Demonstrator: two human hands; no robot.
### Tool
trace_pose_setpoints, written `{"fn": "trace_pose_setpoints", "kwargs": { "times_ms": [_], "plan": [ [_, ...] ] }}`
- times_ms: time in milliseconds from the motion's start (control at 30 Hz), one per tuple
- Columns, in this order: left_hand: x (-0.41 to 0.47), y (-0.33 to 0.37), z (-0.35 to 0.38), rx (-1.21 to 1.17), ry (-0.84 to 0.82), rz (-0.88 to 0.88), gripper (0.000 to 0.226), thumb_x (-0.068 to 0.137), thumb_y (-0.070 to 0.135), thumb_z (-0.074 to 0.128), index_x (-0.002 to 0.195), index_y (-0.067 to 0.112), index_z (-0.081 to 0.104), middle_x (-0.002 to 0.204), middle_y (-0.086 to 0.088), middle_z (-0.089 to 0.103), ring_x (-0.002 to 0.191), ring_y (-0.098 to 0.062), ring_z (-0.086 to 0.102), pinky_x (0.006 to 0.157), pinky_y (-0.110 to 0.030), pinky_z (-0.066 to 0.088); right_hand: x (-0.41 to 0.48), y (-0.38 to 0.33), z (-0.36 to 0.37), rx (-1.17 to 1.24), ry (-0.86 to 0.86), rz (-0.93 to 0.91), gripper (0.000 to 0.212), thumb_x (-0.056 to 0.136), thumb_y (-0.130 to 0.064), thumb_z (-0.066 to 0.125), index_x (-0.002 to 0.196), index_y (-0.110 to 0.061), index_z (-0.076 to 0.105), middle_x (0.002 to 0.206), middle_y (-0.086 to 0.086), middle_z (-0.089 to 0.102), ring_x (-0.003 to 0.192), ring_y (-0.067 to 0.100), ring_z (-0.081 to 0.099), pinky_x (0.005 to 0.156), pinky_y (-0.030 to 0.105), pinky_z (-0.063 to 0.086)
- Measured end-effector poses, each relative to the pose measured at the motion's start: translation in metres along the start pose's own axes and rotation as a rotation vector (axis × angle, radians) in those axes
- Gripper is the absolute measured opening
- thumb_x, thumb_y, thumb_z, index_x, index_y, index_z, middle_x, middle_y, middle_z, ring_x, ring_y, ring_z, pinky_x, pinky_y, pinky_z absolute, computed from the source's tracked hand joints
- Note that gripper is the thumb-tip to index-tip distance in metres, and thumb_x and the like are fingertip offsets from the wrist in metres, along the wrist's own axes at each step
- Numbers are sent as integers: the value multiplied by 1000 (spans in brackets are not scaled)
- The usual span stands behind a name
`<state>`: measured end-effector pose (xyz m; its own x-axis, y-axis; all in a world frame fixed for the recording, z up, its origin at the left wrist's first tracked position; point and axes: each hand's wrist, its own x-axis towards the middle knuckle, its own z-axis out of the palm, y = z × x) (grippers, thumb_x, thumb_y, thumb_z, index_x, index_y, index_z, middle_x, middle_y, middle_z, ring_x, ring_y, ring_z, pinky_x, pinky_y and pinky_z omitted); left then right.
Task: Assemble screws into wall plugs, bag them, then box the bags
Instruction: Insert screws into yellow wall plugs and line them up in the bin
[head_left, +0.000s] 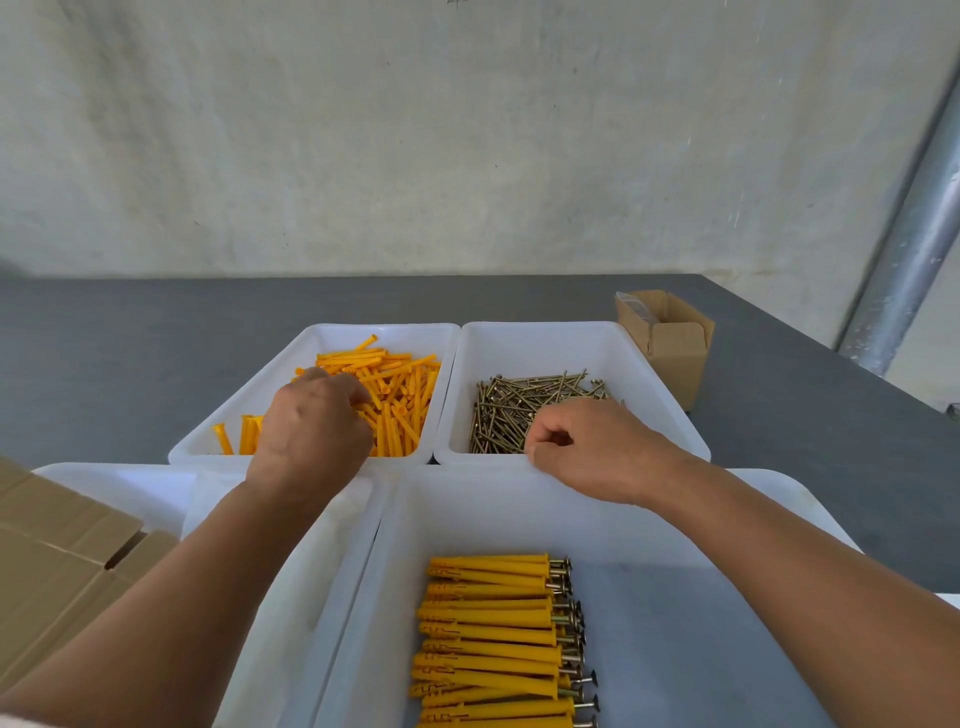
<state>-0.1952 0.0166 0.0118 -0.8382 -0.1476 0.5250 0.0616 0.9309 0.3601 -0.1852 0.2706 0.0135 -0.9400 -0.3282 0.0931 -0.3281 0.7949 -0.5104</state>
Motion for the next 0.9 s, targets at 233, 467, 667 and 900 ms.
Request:
{"fn": "trace_pose_setpoints", "kwargs": {
  "times_ms": [233, 467, 667, 900],
  "plan": [
    [1, -3, -1, -6, 240, 39, 20, 89, 7, 60, 101, 10, 75, 94, -17, 66, 84, -41, 58, 68, -41, 47, -2, -4, -5, 23, -13, 27, 35, 94, -8, 47, 80, -37, 62, 86, -21, 60, 84, -1, 56, 63, 14, 37],
    [12, 12, -18, -601, 300, -293, 17, 92, 17, 57, 104, 20, 69, 92, 0, 70, 86, -20, 67, 79, -31, 53, -6, -13, -17, -94, -36, 31, 34, 92, -7, 50, 84, -37, 63, 79, -23, 54, 76, -3, 52, 58, 11, 34],
    [17, 10, -23, -1249, 118, -657, 18, 94, 3, 58, 111, 8, 55, 90, -11, 61, 75, -18, 67, 51, -23, 55, -20, -31, -32, -396, -100, 77, 36, 83, 2, 49, 109, -15, 68, 93, -1, 63, 72, 10, 49, 48, 20, 33],
    [13, 13, -12, -1374, -29, -738, 7, 94, 0, 57, 92, 7, 57, 78, -11, 64, 58, -13, 68, 48, -23, 54, -30, -44, -29, -537, -207, 134, 23, 80, 0, 47, 96, -14, 57, 76, -2, 47, 62, 11, 40, 47, 23, 27]
  ]
}}
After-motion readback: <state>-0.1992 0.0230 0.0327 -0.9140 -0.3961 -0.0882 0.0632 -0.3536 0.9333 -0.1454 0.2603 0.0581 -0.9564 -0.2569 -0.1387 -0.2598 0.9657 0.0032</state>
